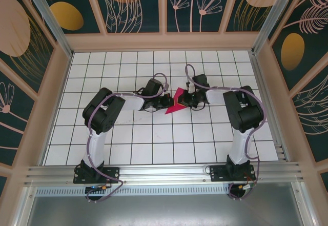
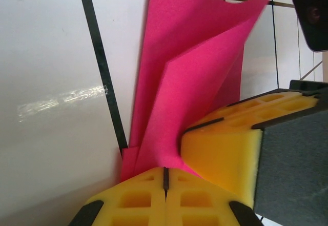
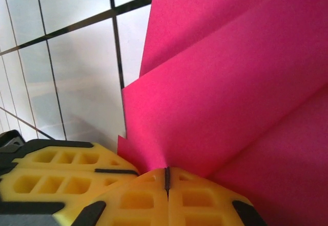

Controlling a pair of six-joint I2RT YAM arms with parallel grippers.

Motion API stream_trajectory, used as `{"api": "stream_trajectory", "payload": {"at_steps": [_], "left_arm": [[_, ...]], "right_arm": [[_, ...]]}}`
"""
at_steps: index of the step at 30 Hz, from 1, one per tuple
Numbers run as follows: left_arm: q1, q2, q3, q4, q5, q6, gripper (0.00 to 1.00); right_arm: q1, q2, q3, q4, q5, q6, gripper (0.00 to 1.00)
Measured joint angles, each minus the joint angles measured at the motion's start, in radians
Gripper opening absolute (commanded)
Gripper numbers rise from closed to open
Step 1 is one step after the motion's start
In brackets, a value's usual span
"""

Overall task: Fold a paper plane with a square sheet of paper (pick it up from the middle)
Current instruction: Fourth fold the wing at the center of the table.

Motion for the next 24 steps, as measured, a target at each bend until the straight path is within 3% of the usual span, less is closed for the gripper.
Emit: {"api": "stream_trajectory", "payload": {"at_steps": [17,24], "left_arm": [[-0.002,0.0,0.015,-0.033,-0.018,0.019,0.0],[-0.003,0.0,0.018,-0.04,-0.021,0.026,0.0]], "right_arm": [[-0.056,0.03,0.058,-0.003,0.029,-0.025,0.0],[-0.006,0.016,0.035,0.015,0.018,-0.032,0.0]]}}
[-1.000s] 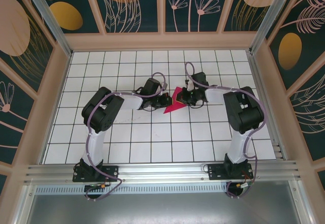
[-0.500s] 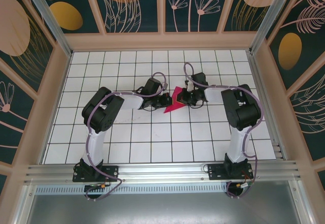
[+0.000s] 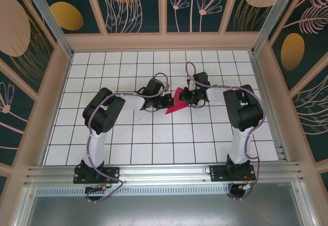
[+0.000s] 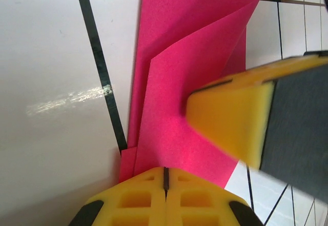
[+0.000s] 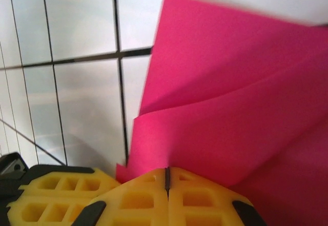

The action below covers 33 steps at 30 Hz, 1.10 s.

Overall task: Fold a paper plane with a square sheet of paper (pick it up from the middle)
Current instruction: Fourth fold the wing at the center of the table.

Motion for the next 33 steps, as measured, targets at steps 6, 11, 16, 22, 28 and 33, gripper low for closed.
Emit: {"api": "stream_trajectory", "payload": {"at_steps": [6,11,16,22,28,33], "left_arm": [[-0.001,0.0,0.003,-0.007,-0.004,0.001,0.0],[-0.001,0.0,0.003,-0.009,-0.004,0.004,0.0],[-0.002,0.0,0.003,-0.009,-0.004,0.008,0.0],[-0.002,0.0,0.003,-0.008,-0.005,0.008,0.0],[-0.002,0.0,0.003,-0.009,-0.004,0.008,0.0],[-0.002,0.0,0.003,-0.008,-0.004,0.008,0.0]], "right_arm": [[0.014,0.013,0.003,0.0,-0.01,0.0,0.0],[-0.046,0.027,0.02,-0.004,-0.018,0.005,0.0],[-0.145,0.054,0.056,-0.007,-0.018,0.02,0.0],[-0.188,0.09,0.13,-0.041,0.005,0.027,0.0],[-0.213,0.067,0.132,-0.038,0.072,0.031,0.0],[-0.186,-0.019,0.08,-0.032,0.073,0.032,0.0]]}}
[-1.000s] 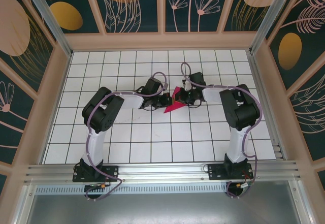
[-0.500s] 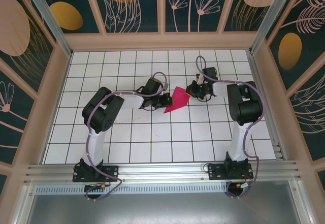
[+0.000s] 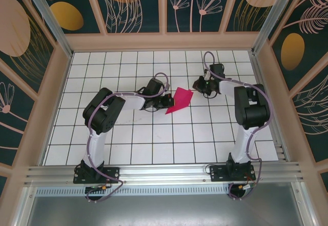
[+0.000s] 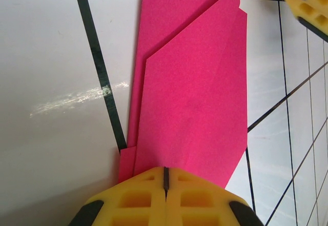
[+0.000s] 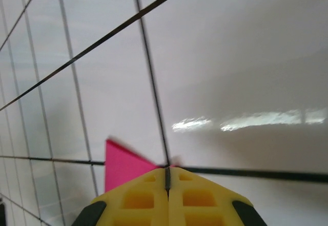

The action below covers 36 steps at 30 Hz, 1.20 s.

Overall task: Fold a paper plane with a square sheet of paper (pick it up from the middle)
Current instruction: Fourth fold the wing at the center of the table.

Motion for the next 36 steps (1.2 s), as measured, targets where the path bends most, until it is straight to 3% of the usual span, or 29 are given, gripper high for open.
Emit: {"api": "stream_trajectory", "payload": {"at_steps": [9,21,27,36], "left_arm": [[0.0,0.0,0.0,0.0,0.0,0.0,0.0],[-0.002,-0.005,0.006,-0.011,-0.006,0.004,0.0],[-0.001,-0.029,0.008,-0.047,-0.014,0.003,0.19],[-0.007,-0.105,-0.061,-0.002,0.024,-0.089,0.24]], "right_arm": [[0.155,-0.014,-0.053,0.019,-0.067,0.016,0.0],[0.161,0.04,-0.082,0.039,-0.118,0.029,0.0],[0.16,0.042,-0.082,0.039,-0.117,0.03,0.0],[0.159,0.044,-0.082,0.039,-0.117,0.046,0.0]]}}
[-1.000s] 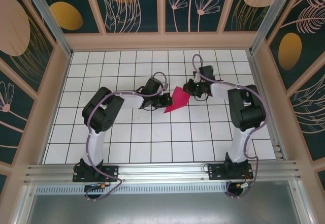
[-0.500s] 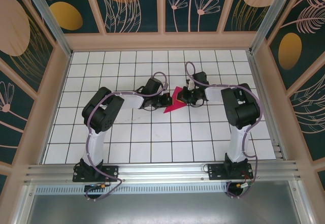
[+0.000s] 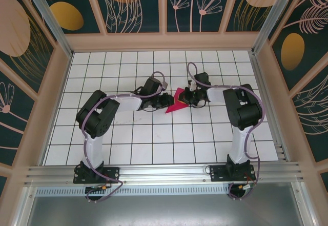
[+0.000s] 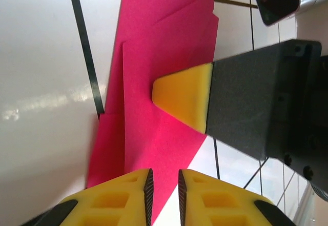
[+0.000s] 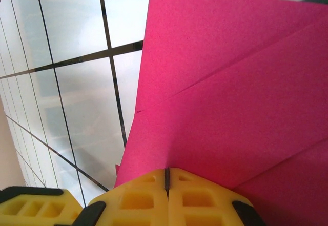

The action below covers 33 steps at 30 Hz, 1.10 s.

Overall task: Fold a paper plane with a square sheet of paper (pick it up from the middle)
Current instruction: Fourth fold the wing at the center of the table.

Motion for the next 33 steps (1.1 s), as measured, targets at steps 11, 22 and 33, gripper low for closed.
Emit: {"api": "stream_trajectory", "payload": {"at_steps": [11,22,33], "left_arm": [[-0.023,-0.001,-0.021,-0.011,0.005,-0.039,0.26],[-0.053,-0.031,0.016,-0.097,-0.07,-0.024,0.26],[-0.066,-0.023,0.029,-0.169,-0.096,-0.021,0.26]], "right_arm": [[-0.001,0.004,0.001,0.0,-0.001,0.011,0.0],[-0.001,0.005,0.001,0.0,-0.001,0.014,0.0],[-0.002,0.011,0.008,-0.004,-0.007,0.014,0.0]]}}
